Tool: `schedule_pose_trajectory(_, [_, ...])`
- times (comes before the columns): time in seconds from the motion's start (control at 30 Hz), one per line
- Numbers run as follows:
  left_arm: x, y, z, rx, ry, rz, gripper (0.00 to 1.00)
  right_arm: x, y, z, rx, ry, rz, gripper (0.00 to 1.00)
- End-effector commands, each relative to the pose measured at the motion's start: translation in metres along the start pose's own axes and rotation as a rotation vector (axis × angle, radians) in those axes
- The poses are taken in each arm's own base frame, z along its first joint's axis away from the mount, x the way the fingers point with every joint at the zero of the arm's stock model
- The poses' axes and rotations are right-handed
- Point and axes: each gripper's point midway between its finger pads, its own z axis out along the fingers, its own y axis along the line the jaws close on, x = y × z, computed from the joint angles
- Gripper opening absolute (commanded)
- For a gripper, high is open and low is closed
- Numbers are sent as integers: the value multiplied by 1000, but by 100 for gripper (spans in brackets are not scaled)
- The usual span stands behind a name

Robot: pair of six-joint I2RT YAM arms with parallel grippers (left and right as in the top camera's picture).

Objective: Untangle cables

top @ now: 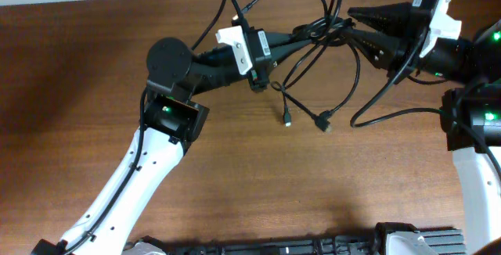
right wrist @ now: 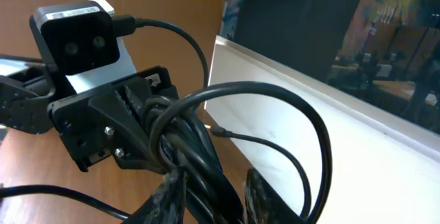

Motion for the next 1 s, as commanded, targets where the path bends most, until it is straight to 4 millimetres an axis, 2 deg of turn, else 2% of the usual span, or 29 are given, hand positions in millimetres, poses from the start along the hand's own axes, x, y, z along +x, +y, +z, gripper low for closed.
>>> schedule_pose_trajectory(0.0, [-8,-3,1,17,-19,36,0,-4,0,1,-12,-4,-5,7])
schedule_pose_trajectory(0.03, [-8,-3,1,17,-20,37,0,-4,2,0,-24,-5,-4,4])
schedule_pose_trajectory(0.13, [-8,-4,1,18,-21,33,0,-4,6,1,-46,-4,3,4])
schedule_pose_trajectory(0.23, [-8,-1,1,5,-20,33,0,1,1,1,-28,5,25,4])
schedule_pose_trajectory(0.37, [-4,22,-4,-112,-5,-46,0,36,-58,-11,343,118,162,4])
schedule_pose_trajectory(0.47, [0,36,-11,-168,9,-95,0,59,-95,-34,618,192,235,4])
schedule_pose_trajectory(0.53, [0,36,-11,-167,9,-95,0,70,-112,-52,764,236,250,4])
schedule_pose_trajectory(0.7, [0,34,-11,-154,9,-95,0,79,-134,-81,986,260,288,4])
schedule_pose_trajectory(0.77, [2,35,-11,-165,16,-97,0,78,-129,-75,936,262,275,4])
schedule_pose_trajectory(0.83, [4,35,-11,-164,21,-95,0,75,-100,-43,662,296,137,4])
schedule_pose_trajectory(0.87, [4,35,-11,-165,22,-96,0,74,-84,-32,542,300,73,9])
schedule_pose_trajectory(0.93, [4,35,-11,-163,23,-98,0,70,-63,-20,385,283,-9,38])
schedule_pose_trajectory(0.97, [6,35,-11,-161,28,-103,0,64,-45,-12,267,253,-80,47])
